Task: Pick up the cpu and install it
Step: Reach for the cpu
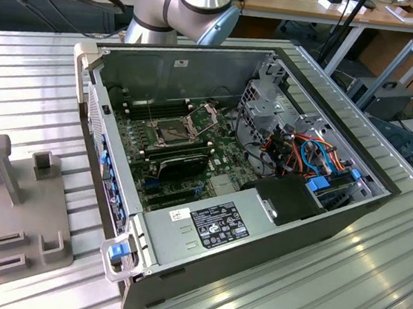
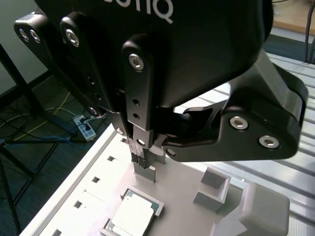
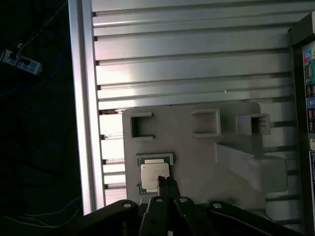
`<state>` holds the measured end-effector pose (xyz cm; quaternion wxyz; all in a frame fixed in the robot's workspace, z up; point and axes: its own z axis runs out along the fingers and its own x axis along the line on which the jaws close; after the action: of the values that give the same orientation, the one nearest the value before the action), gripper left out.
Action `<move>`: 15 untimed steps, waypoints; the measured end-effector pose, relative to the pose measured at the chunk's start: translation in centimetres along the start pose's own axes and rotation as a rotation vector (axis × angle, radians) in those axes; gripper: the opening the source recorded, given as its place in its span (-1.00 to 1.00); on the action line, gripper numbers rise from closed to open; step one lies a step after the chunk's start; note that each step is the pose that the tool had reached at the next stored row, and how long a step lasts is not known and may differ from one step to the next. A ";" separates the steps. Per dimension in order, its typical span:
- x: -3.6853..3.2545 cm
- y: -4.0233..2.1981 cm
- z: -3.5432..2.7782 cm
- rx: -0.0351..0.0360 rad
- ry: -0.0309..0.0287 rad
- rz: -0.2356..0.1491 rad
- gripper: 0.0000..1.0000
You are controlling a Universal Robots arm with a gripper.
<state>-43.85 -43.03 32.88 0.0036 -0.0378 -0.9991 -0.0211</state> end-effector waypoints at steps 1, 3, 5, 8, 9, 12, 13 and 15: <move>0.01 -0.20 0.04 0.0001 0.0009 0.000 -0.79; -0.01 -0.62 0.16 0.0002 0.0029 0.000 -0.79; -0.03 -0.97 0.29 0.0004 0.0051 0.000 -0.79; -0.08 -1.55 0.53 0.0007 0.0096 0.000 -0.79; -0.09 -1.69 0.62 0.0008 0.0111 0.000 -0.79; -0.13 -2.11 1.44 0.0018 0.0240 0.001 -0.79; -0.12 -2.13 1.60 0.0021 0.0274 0.001 -0.79; -0.13 -2.15 1.62 0.0022 0.0275 0.001 -0.79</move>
<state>-43.89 -45.11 31.17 0.0174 -0.0380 -0.9989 -0.0205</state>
